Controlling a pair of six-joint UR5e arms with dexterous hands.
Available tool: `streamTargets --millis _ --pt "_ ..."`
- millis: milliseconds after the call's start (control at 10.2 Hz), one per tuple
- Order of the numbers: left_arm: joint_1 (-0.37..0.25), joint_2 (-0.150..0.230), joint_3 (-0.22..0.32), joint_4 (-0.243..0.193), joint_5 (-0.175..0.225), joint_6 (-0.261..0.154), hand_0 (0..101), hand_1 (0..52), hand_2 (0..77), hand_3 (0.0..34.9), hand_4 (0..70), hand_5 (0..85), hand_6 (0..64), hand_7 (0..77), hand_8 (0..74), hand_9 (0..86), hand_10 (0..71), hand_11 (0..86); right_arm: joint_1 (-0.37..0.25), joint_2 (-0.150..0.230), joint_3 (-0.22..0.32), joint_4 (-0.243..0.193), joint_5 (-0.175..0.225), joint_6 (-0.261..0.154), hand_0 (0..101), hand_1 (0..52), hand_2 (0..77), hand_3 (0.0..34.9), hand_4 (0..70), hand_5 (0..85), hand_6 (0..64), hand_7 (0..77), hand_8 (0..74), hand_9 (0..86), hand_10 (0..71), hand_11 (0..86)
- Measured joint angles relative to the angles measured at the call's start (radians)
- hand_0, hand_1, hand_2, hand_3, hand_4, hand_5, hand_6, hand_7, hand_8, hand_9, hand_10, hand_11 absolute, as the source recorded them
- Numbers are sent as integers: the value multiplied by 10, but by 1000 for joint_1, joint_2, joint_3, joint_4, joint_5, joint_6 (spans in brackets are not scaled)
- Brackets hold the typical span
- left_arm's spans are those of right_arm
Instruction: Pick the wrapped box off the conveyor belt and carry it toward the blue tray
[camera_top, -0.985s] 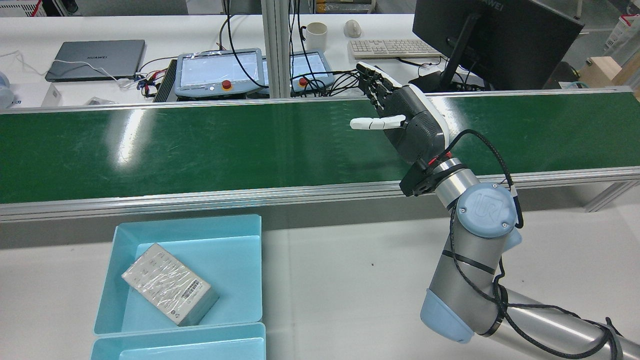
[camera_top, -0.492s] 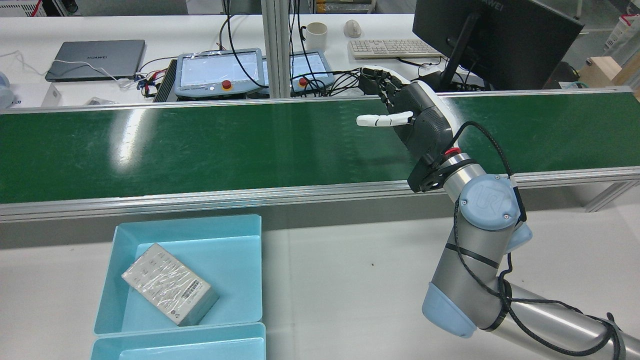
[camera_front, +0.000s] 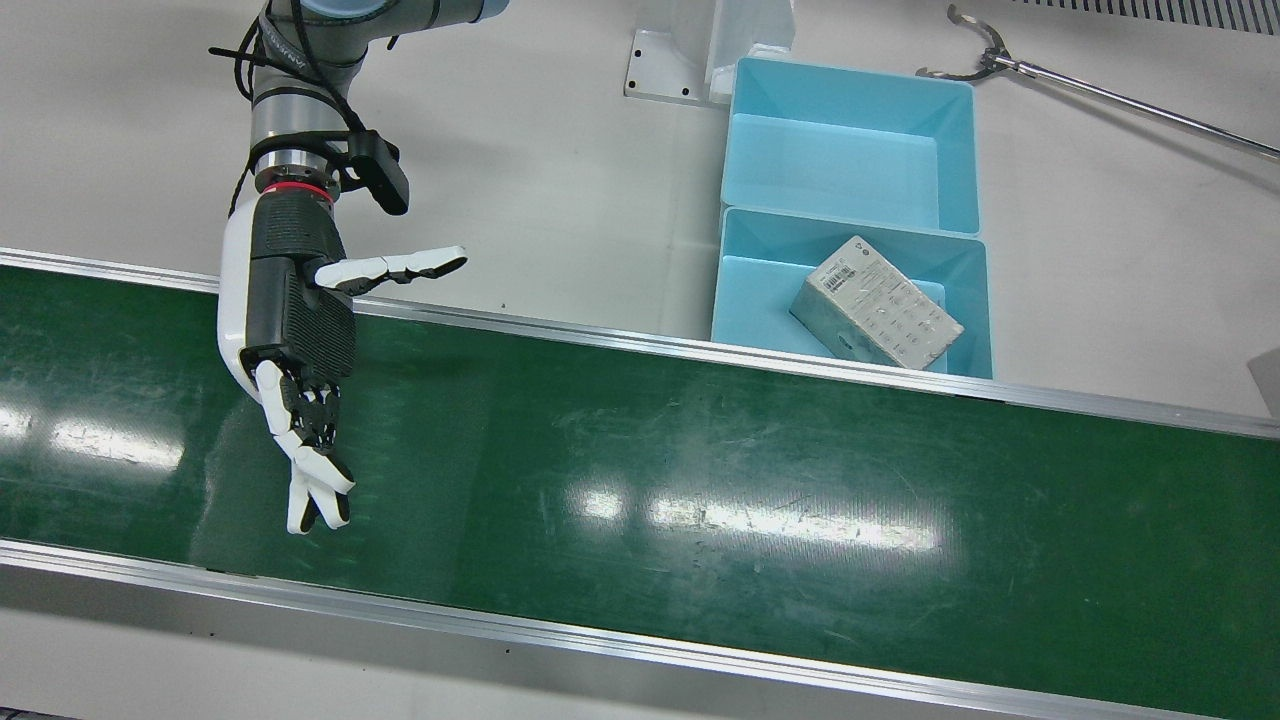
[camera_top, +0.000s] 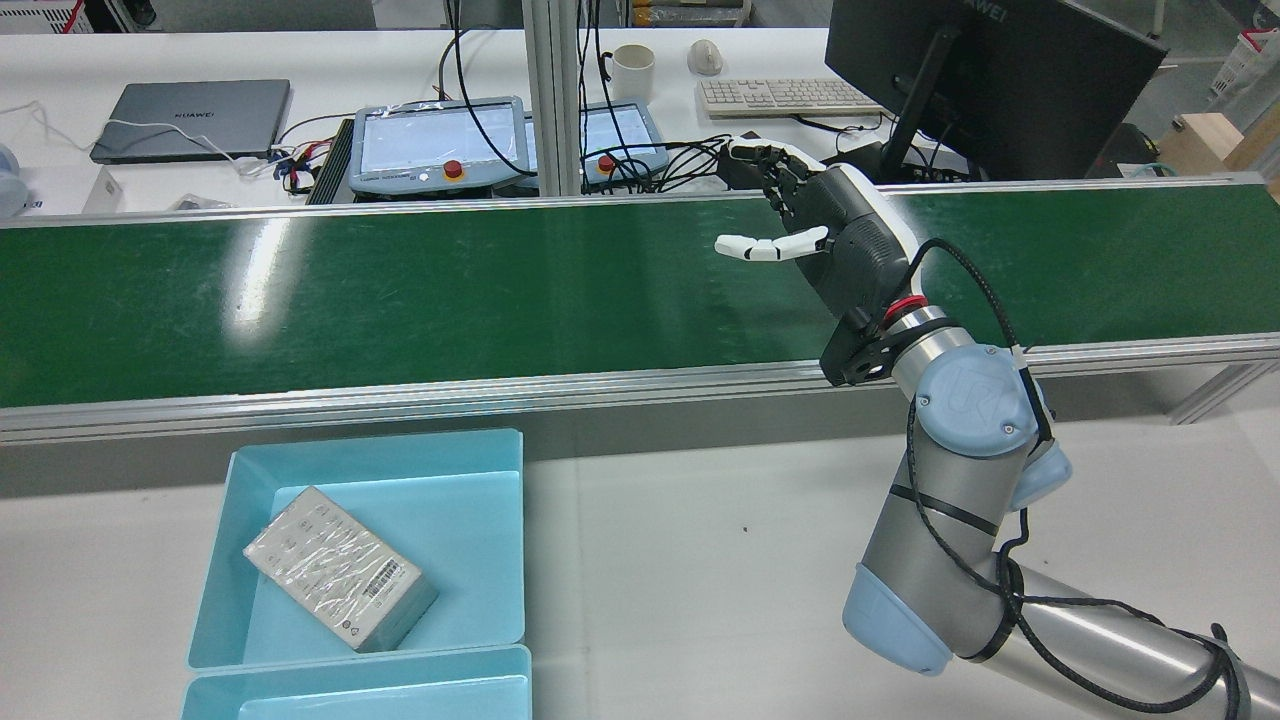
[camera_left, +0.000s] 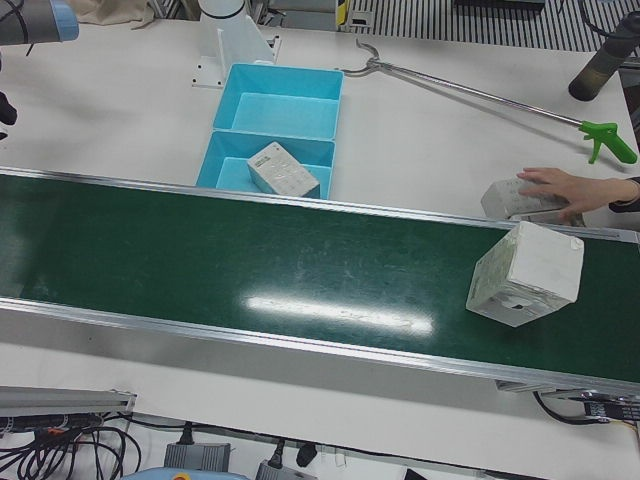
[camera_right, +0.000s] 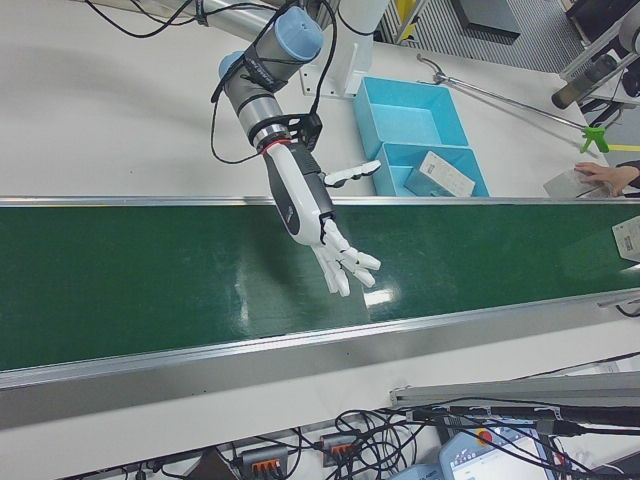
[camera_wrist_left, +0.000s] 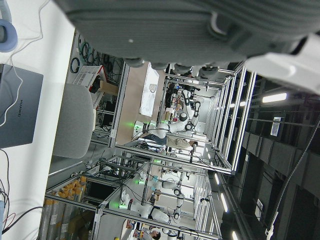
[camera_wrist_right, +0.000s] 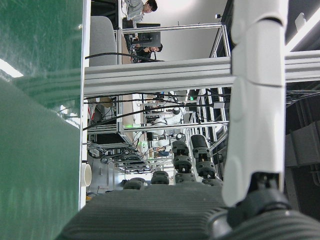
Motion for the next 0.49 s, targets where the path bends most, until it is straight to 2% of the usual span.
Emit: streamTargets --millis 98,197,492 --pt "0 0 0 0 0 0 0 0 11 0 0 11 0 5 5 5 5 5 -1 0 0 2 0 1 490 142 27 0 71 202 27 55 5 33 0 16" --pt "0 0 0 0 0 0 0 0 11 0 0 11 5 5 5 5 5 5 -3 0 -2 3 0 1 490 164 49 0 82 180 44 55 5 33 0 16" --pt "0 0 0 0 0 0 0 0 11 0 0 11 5 5 5 5 5 5 -9 1 -7 4 0 0 490 158 60 0 82 169 38 60 5 27 0 16"
